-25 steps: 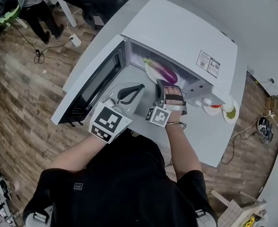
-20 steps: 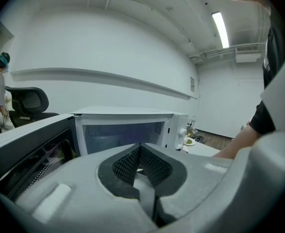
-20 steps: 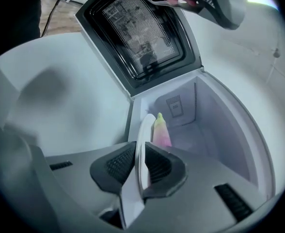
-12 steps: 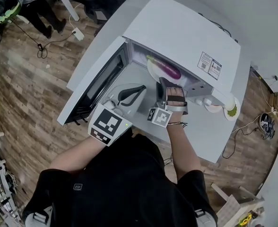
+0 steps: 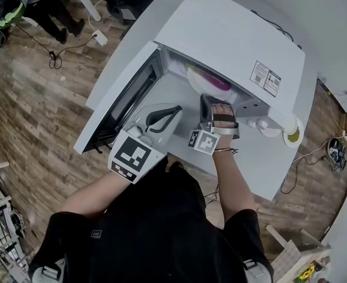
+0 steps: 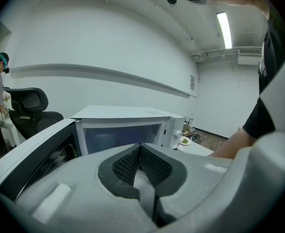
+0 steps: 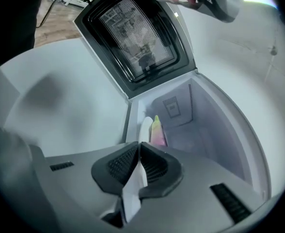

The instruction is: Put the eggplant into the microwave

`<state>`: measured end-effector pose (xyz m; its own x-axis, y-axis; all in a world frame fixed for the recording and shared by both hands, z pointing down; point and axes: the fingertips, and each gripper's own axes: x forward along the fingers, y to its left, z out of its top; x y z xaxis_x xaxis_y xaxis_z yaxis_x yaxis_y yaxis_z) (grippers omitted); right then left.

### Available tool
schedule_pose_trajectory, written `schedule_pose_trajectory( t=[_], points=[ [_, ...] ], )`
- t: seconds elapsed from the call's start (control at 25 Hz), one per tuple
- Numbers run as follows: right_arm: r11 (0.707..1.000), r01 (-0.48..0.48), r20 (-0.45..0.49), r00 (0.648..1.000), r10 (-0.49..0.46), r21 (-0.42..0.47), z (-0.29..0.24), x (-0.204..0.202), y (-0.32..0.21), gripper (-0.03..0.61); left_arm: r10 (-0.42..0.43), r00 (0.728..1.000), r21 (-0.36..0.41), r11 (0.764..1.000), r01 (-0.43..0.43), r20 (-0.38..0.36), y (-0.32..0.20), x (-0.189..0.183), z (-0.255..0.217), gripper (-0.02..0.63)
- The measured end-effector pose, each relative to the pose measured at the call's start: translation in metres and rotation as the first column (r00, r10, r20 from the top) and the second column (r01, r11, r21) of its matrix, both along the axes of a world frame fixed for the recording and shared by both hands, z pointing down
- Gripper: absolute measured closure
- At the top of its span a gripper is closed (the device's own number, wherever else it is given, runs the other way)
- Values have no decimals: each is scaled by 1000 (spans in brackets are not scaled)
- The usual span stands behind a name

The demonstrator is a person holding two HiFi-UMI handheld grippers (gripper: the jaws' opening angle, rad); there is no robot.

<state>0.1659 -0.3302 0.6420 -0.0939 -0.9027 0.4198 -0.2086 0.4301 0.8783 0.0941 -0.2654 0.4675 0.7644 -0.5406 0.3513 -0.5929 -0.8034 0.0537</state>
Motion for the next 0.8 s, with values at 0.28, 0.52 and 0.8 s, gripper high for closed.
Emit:
schedule_pose_trajectory(
  t=[0.28, 0.52, 0.8],
  points=[
    [999, -36, 5, 999, 36, -20, 2, 3, -21, 548, 6, 1000, 16, 1000, -6, -9, -1, -2, 3, 604],
    [994, -85, 61, 994, 89, -62, 5, 2, -39, 546, 6, 1000, 21, 1000, -5, -24, 0, -2, 11, 604],
    [991, -96, 109, 988, 107, -97, 2, 5, -25, 499, -3, 1000, 20, 1000, 3, -24, 1, -8, 4, 604]
  ],
)
